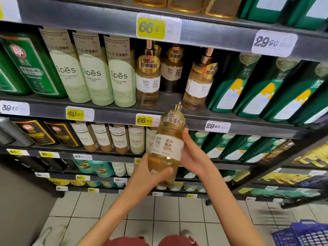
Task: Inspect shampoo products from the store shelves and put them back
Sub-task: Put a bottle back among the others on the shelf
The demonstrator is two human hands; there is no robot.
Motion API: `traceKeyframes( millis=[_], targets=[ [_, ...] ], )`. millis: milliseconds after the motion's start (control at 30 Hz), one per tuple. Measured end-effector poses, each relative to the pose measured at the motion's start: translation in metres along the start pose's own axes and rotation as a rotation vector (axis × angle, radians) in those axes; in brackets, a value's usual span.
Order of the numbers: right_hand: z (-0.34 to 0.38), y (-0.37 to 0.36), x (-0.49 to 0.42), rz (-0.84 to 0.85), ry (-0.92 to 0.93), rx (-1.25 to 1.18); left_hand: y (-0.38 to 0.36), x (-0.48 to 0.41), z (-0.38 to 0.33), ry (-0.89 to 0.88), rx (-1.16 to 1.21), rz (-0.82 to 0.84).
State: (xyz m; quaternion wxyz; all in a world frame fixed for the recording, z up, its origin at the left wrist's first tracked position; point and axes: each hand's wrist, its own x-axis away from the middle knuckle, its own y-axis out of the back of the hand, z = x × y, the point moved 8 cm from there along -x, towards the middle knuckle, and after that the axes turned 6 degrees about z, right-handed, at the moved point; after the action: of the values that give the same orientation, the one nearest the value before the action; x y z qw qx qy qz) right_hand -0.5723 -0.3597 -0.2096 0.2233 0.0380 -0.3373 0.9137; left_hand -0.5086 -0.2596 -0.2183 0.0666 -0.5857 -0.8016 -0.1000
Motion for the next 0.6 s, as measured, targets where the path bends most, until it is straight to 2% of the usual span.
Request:
traceKeyframes(
  millis=[167,233,300,400,500,600],
  targets=[
    [-0.006,-0.012,-0.001,0.126,0.029,-0.168,-0.022,0.004,0.01,0.064,0.408,0.348],
    [-0.005,-0.009,0.0,0.063,0.074,-0.146,-0.021,0.001,0.018,0.115,0.42,0.383],
    [-0.003,-0.002,0.002,-0.059,0.109,-0.089,-0.016,-0.002,0.021,0.109,0.275,0.385],
    [0.006,0.001,0.005,-0.21,0.133,0.118,-0.003,-0.006,0.021,0.094,0.025,0.239],
    [0.012,-0.005,0.004,-0.282,0.196,0.267,0.005,-0.007,0.014,0.069,-0.174,-0.036],
    [0.014,-0.011,0.006,-0.298,0.232,0.312,0.005,-0.005,0.001,-0.022,-0.22,-0.174]
  ],
)
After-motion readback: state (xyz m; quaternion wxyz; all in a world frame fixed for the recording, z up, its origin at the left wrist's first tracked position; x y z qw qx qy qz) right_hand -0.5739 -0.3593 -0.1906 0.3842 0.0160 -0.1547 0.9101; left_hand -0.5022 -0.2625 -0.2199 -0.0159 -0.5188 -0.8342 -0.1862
